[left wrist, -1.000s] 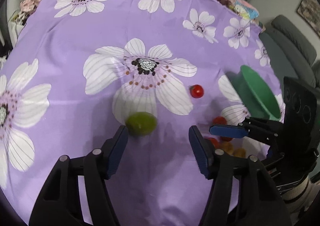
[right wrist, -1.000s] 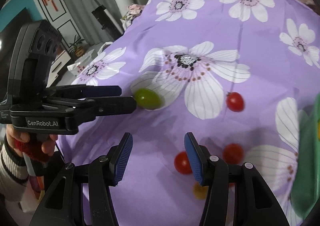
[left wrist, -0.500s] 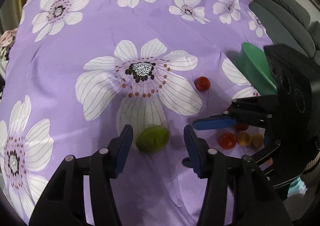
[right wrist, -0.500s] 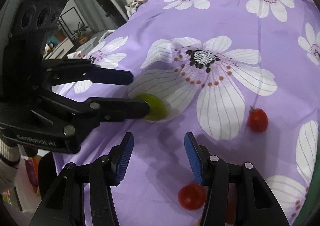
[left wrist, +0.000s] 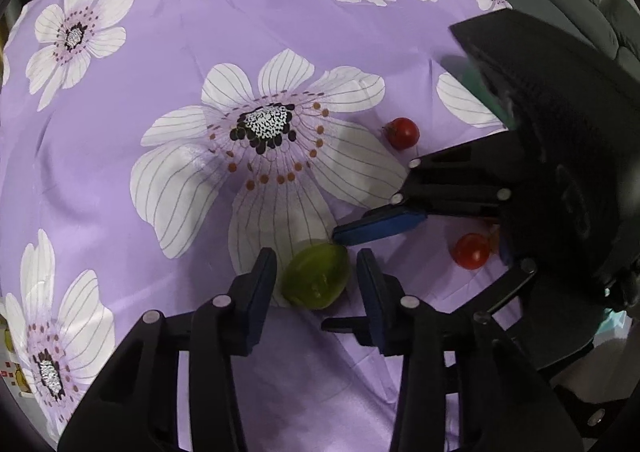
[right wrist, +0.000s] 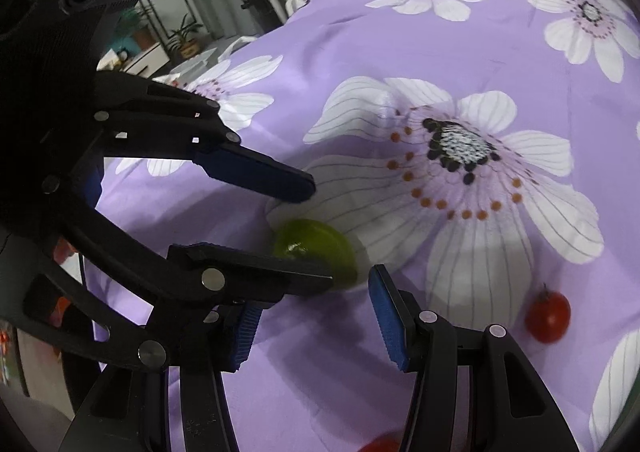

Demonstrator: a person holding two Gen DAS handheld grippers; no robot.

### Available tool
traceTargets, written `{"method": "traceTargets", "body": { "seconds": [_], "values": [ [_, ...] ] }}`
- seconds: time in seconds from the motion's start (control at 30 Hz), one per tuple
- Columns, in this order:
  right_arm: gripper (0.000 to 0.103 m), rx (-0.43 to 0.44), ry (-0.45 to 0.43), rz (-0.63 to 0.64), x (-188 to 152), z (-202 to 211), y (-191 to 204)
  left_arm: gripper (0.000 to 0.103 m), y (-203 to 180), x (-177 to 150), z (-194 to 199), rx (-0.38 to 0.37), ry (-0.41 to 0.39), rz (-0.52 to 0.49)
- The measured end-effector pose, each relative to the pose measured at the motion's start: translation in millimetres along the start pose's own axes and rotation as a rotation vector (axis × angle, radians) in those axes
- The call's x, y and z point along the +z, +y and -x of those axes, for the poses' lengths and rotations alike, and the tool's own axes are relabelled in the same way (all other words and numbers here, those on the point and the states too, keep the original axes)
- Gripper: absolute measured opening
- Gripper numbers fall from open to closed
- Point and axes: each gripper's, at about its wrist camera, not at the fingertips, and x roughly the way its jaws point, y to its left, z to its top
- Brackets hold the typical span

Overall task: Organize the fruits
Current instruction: 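Close the left tool on the large green plum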

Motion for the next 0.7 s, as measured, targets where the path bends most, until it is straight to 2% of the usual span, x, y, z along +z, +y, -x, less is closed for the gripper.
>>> {"method": "traceTargets", "body": {
  "seconds": [0.07,0.13,0.4,0.7],
  "values": [
    [0.052,0.009,-0.003,0.008,1,-3,0,0.037,2,-1,-1,-0.016,0.003,0.009],
    [0.044,0.006,-0.001,0.017,4,-6,2,0.036,5,0,-3,-0.036,0.005,0.024],
    [0.043,0.002,-0.008,0.01,-3,1,4,0.036,-2,-3,-7,-0.072,0.028,0.029],
    [0.043,-0.026,-0.007,-0.03,-45,37,2,0.036,-51,-9,-7,-0.163,0.017,0.002]
  ]
}}
